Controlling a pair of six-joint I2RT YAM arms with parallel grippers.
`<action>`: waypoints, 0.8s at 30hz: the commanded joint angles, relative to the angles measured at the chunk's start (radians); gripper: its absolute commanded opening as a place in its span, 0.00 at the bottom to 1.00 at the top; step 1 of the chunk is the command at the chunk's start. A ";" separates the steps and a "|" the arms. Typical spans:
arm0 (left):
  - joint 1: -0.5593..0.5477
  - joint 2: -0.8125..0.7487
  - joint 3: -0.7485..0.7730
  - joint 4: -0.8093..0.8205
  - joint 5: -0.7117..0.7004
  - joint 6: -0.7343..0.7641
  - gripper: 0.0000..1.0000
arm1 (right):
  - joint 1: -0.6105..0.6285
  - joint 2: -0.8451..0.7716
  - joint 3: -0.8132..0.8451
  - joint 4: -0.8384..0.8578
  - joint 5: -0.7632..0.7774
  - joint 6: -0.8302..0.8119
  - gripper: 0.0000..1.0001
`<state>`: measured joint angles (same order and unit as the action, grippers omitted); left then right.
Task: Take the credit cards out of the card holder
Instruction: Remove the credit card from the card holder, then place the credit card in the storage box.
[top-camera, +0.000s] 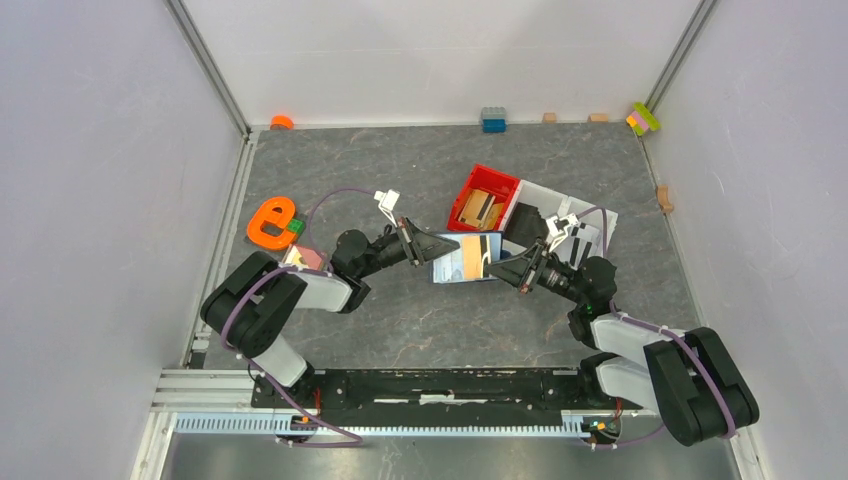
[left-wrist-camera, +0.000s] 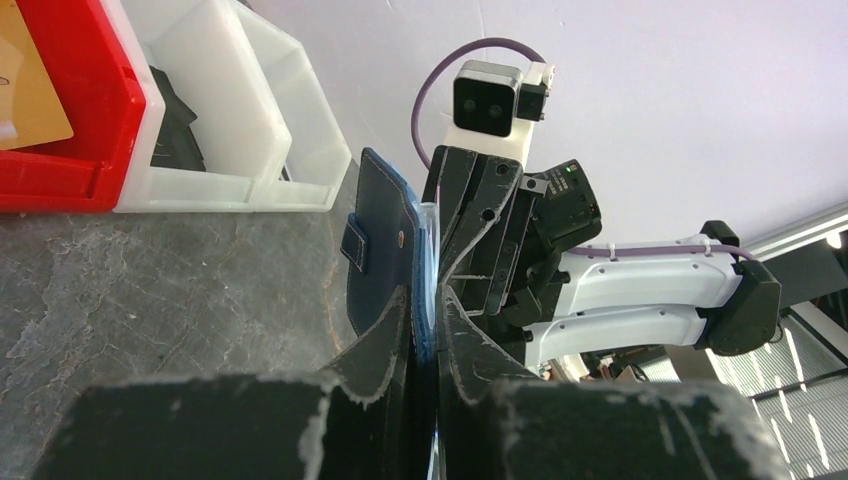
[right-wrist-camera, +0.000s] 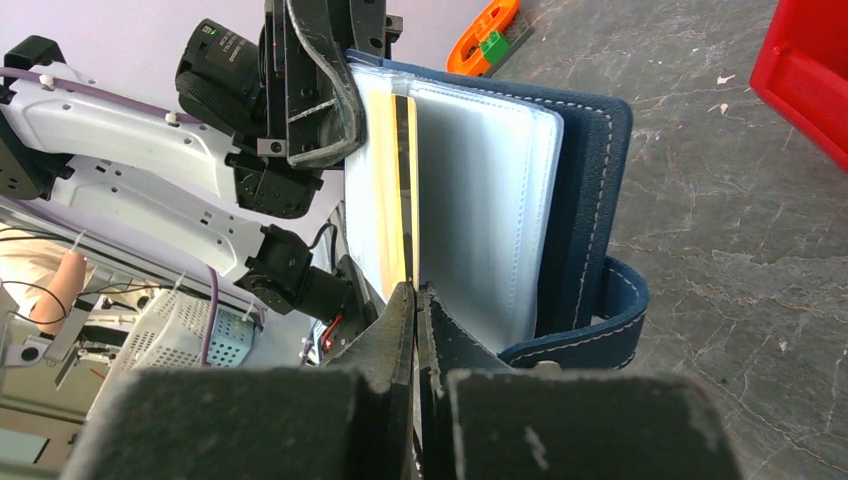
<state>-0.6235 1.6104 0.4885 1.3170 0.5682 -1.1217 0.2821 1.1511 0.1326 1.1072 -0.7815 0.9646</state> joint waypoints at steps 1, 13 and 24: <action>-0.002 -0.026 -0.002 0.112 0.036 -0.053 0.02 | -0.011 -0.006 -0.010 0.026 0.040 -0.013 0.00; 0.036 -0.119 -0.022 -0.122 -0.043 0.029 0.02 | -0.085 -0.101 -0.028 -0.143 0.110 -0.091 0.00; 0.038 -0.395 -0.004 -0.632 -0.252 0.258 0.02 | -0.112 -0.244 0.002 -0.398 0.246 -0.249 0.00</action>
<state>-0.5892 1.3369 0.4660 0.8879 0.4370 -1.0012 0.1791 0.9409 0.1097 0.7986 -0.6048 0.8001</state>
